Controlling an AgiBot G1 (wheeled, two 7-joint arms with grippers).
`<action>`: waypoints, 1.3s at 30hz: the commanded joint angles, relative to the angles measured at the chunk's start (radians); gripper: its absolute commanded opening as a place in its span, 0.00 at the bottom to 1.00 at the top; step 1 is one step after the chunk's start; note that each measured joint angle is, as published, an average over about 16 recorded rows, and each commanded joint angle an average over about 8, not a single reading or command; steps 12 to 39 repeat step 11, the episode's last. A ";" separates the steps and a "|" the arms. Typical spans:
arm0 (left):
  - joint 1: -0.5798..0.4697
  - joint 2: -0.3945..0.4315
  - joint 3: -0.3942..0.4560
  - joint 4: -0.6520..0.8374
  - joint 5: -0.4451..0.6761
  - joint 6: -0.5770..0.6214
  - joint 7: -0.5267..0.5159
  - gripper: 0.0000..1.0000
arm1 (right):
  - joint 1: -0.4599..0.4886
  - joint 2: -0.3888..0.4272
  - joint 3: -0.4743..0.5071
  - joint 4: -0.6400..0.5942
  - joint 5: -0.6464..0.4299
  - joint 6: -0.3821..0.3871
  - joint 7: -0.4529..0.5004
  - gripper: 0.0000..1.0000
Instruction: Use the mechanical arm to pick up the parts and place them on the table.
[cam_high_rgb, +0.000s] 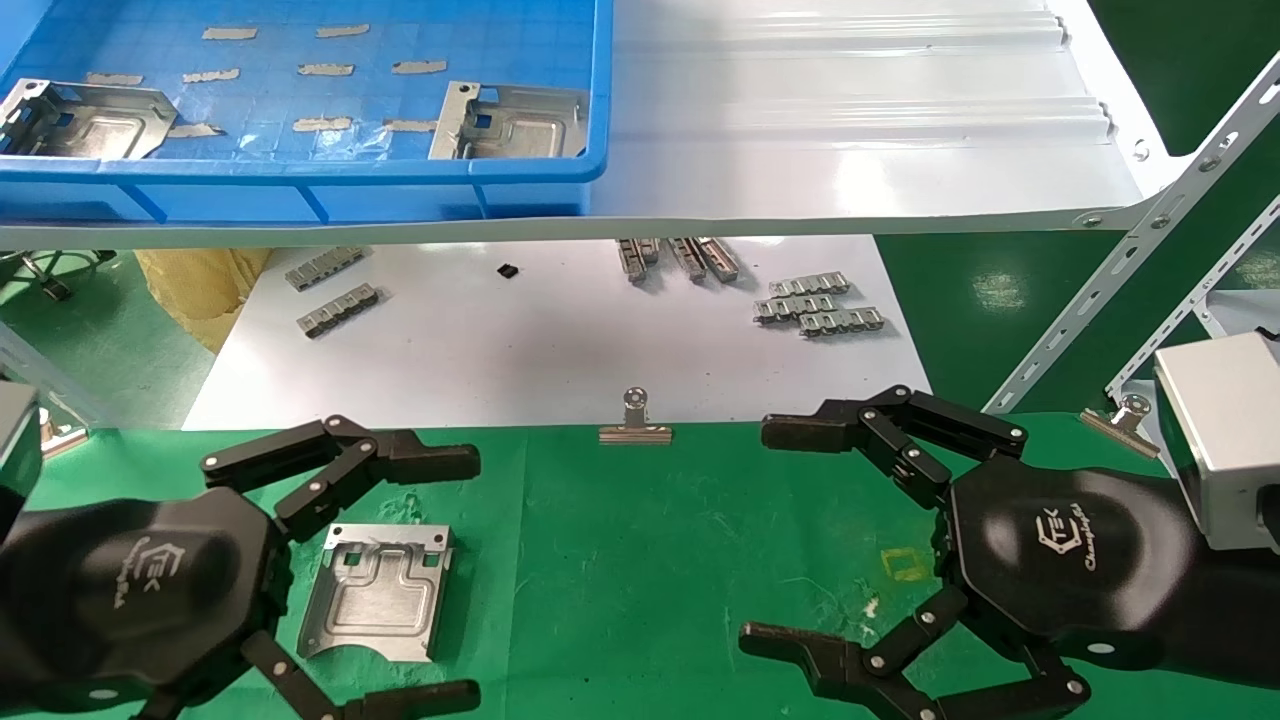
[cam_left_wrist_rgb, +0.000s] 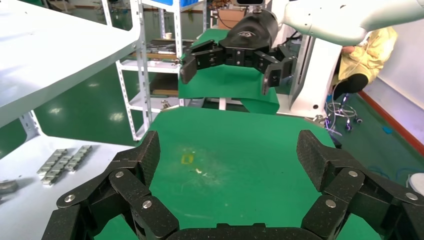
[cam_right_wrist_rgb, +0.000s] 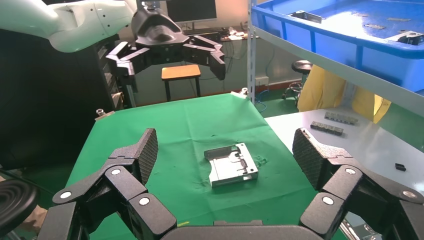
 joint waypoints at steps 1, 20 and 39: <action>0.008 -0.004 -0.005 -0.015 -0.007 -0.001 -0.005 1.00 | 0.000 0.000 0.000 0.000 0.000 0.000 0.000 1.00; -0.002 0.001 0.001 0.005 0.002 0.000 0.002 1.00 | 0.000 0.000 0.000 0.000 0.000 0.000 0.000 1.00; -0.002 0.001 0.001 0.005 0.002 0.000 0.002 1.00 | 0.000 0.000 0.000 0.000 0.000 0.000 0.000 1.00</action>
